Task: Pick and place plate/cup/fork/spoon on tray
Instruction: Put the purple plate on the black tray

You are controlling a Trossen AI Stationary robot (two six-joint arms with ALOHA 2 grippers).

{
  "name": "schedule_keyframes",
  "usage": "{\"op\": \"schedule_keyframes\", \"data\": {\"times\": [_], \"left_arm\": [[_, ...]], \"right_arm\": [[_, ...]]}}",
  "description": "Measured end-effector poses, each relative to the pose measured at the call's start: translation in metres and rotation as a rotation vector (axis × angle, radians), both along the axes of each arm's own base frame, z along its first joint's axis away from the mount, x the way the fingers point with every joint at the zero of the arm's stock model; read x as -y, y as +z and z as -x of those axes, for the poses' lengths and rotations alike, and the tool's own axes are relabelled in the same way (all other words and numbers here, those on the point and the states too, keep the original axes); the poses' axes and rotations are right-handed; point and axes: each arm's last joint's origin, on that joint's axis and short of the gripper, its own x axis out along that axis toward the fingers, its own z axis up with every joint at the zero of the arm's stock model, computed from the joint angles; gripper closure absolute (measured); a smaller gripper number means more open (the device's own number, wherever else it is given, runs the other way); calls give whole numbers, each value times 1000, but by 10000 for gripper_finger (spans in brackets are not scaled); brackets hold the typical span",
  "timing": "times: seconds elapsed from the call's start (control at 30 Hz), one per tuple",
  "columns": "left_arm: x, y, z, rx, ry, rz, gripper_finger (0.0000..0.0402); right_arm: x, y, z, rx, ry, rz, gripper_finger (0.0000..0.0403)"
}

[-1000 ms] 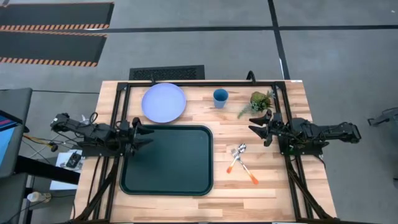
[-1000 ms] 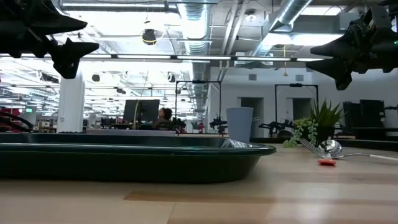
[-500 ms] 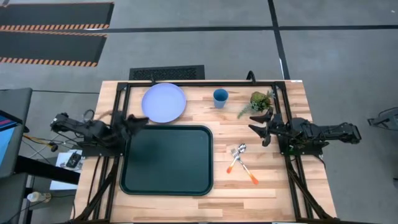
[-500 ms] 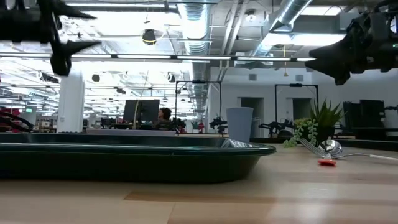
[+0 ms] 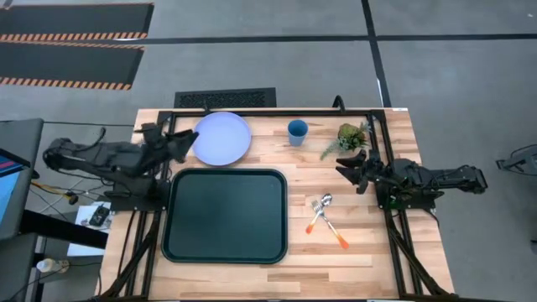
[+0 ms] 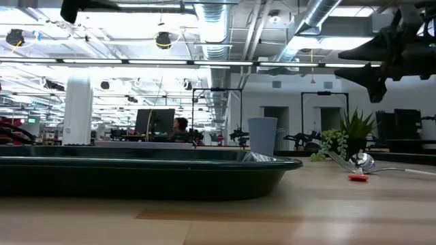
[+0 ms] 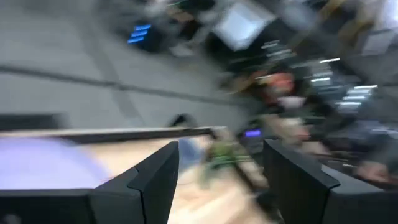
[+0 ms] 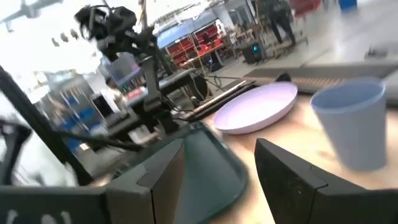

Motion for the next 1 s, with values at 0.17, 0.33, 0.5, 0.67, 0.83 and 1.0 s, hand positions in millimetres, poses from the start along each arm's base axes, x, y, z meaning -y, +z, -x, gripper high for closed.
{"op": "schedule_keyframes", "data": {"times": [0.17,0.33,0.5,0.67,0.83,1.0], "left_arm": [[-22,9,-22,-316,114,199,182],[-62,-8,-44,-617,126,341,182],[-118,-27,-42,-860,133,380,182],[-173,-38,-20,-868,172,462,182],[-213,-51,-9,-812,130,487,182],[-237,-77,-21,-903,76,502,182]], "right_arm": [[0,0,0,31,4,-106,179],[0,0,0,32,3,-108,179],[0,0,0,32,2,-108,179],[0,0,0,33,1,-108,179],[0,0,0,36,2,-118,179],[0,0,0,38,2,-124,179]]}}
